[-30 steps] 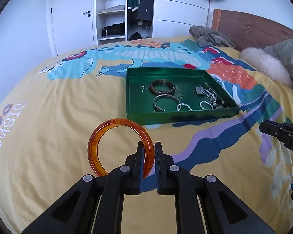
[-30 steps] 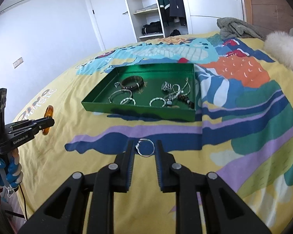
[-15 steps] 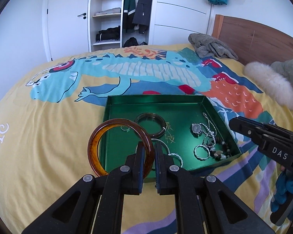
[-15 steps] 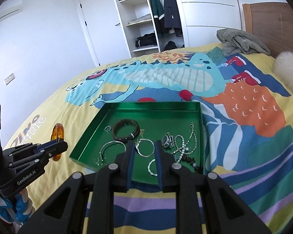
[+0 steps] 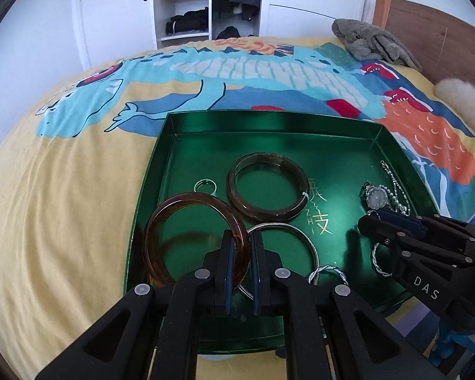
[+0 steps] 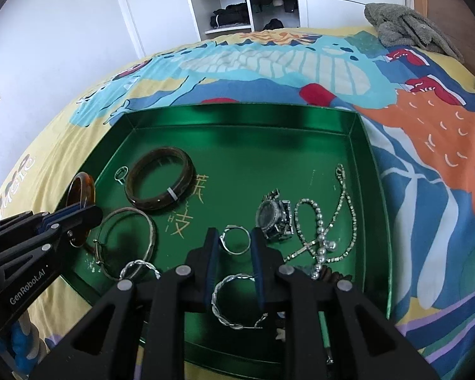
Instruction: Organize jewelry
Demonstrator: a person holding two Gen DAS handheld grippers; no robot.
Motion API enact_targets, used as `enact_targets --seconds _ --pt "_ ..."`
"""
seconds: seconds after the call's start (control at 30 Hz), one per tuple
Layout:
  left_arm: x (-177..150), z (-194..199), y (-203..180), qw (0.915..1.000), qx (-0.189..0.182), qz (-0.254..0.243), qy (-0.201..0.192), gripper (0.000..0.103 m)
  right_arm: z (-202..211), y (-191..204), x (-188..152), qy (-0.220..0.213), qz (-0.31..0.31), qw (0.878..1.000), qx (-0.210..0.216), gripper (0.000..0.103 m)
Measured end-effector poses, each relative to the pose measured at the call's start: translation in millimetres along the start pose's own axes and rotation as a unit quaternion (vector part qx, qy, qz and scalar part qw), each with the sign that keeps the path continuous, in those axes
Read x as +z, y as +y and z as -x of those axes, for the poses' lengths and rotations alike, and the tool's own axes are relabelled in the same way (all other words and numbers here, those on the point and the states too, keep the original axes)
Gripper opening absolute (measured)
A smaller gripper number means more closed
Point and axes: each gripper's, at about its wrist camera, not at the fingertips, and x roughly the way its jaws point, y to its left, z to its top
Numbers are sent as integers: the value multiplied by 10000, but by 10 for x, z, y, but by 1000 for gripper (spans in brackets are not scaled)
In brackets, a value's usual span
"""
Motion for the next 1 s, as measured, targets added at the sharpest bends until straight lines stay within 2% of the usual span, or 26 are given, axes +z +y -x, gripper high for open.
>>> enact_targets --seconds 0.47,0.57,0.63,0.7,0.93,1.0 --pt "-75 -48 58 9998 -60 186 54 11 20 45 -94 -26 334 9987 -387 20" --pt "-63 -25 66 9997 -110 223 56 16 50 25 -93 -5 337 9985 -425 20" --pt "-53 14 66 9997 -121 213 31 24 85 4 -89 -21 306 9987 -411 25" --pt "-38 71 63 9996 -164 222 -15 36 124 -5 -84 -33 274 9987 -432 30" --pt "25 407 42 9995 -150 206 -199 40 399 -29 -73 -151 145 9988 -439 31" --pt "33 578 33 9992 -149 222 -297 45 544 -18 -77 -244 127 9986 -446 31"
